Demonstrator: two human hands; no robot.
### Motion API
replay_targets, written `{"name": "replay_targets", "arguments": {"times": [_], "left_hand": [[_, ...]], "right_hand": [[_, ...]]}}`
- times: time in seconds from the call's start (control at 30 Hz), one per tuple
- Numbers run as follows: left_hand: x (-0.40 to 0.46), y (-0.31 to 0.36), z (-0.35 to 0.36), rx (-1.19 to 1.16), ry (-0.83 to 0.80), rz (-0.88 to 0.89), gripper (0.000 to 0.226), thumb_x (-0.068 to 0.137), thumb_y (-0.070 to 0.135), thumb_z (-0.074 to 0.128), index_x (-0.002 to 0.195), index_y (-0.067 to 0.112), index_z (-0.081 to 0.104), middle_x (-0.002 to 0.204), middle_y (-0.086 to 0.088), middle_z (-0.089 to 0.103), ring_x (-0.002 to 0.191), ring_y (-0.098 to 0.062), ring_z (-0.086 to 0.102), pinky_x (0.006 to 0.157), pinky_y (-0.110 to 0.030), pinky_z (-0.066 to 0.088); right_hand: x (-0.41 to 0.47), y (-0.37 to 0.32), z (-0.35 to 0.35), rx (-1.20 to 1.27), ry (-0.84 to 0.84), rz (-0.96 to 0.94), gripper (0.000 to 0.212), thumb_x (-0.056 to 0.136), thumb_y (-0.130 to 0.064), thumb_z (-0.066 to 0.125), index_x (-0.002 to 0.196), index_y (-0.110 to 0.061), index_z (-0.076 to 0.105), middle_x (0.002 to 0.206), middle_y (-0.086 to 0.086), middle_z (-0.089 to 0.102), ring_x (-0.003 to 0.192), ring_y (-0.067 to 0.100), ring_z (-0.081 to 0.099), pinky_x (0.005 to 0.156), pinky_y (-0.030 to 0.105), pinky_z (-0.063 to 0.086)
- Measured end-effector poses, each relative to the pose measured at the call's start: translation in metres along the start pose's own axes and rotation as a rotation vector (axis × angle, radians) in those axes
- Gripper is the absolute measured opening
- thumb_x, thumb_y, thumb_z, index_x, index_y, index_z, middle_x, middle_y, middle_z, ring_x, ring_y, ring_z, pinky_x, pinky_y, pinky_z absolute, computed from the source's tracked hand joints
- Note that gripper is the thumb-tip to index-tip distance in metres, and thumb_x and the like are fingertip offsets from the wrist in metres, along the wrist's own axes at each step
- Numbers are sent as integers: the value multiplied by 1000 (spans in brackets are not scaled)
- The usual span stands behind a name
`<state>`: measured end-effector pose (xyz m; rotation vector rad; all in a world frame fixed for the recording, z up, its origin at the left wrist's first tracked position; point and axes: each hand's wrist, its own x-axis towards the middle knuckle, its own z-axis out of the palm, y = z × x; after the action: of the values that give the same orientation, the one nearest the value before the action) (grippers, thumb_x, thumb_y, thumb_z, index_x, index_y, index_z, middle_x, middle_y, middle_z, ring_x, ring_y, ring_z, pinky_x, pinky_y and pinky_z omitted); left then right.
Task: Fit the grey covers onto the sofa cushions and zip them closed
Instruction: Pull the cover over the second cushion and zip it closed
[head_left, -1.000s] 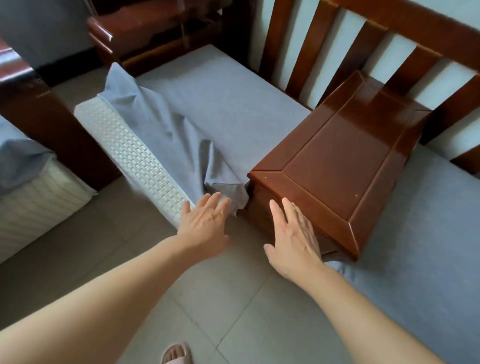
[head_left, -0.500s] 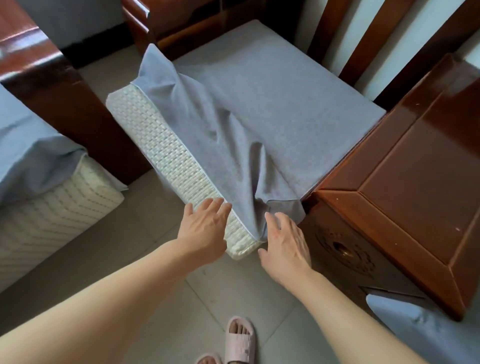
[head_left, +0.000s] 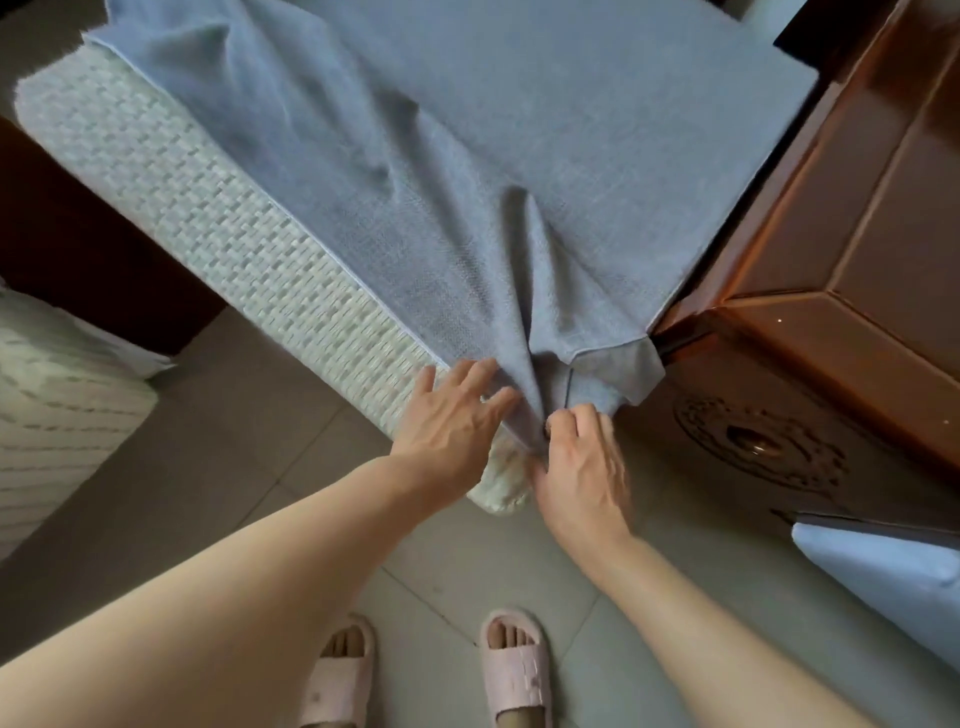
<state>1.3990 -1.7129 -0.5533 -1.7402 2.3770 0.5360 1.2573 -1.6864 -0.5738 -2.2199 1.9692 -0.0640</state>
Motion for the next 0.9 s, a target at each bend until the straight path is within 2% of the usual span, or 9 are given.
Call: {"name": "replay_targets", "arguments": {"times": [0.13,0.2,0.27,0.37,0.43,0.53,0.63,0.8,0.9], "left_hand": [[12,-12,20,-30,261,84,28,74,14,62,101,23,60,108,-4,54,96,-28,52,78,-39,41],[17,-13,27,-26,385,130,13,74,16,50,82,21,60,87,-3,56,78,-27,53,66,-37,40],[17,-11,29,-13,437,159,18,77,18,40,72,20,58,78,-1,53,72,-25,52,65,-36,39],[4,-15,38,-5,441,236,19,79,17,39,70,18,55,76,-1,51,72,-25,50,68,-34,29],[-14,-19,46,-25,426,288,17,79,16,38,72,18,54,76,-1,50,71,-25,47,66,-34,26],[-36,-18,56,-23,399,302,9,78,11,47,76,17,54,74,-1,48,70,-25,45,64,-33,26],[-45,-17,63,-12,407,300,9,75,9,61,79,16,55,73,-2,49,68,-25,43,63,-33,25],[-58,-18,78,9,473,288,11,77,11,66,74,13,55,70,-4,49,65,-25,45,62,-33,27],[-56,-16,87,14,486,282,19,68,6,69,67,14,52,67,-3,49,63,-26,48,59,-32,29]], "right_hand": [[2,-8,10,-62,146,21,34,52,4,79,69,-11,54,72,9,55,69,28,59,61,31,46],[0,-13,13,-58,188,41,31,53,5,75,68,-11,53,70,9,56,67,28,60,53,29,48],[-4,-17,17,-47,233,43,25,55,6,68,66,-10,53,68,9,56,66,28,60,52,29,47],[-15,-17,23,-39,290,5,16,60,4,59,65,-10,53,67,8,54,64,29,58,58,31,42],[-25,-16,24,-48,297,-1,23,55,5,69,63,-11,53,65,7,55,62,28,58,59,29,35],[-39,-16,24,-28,256,-23,34,48,3,78,60,-13,51,64,6,54,62,27,56,50,32,39],[-47,-15,27,31,288,-83,30,50,3,72,60,-12,48,64,6,51,62,27,52,44,29,36],[-56,-12,40,31,381,-184,15,61,-3,54,59,-13,43,61,6,47,57,26,50,44,30,30],[-62,-11,57,32,410,-216,25,57,5,61,58,-13,44,59,7,46,49,26,49,41,26,26]]}}
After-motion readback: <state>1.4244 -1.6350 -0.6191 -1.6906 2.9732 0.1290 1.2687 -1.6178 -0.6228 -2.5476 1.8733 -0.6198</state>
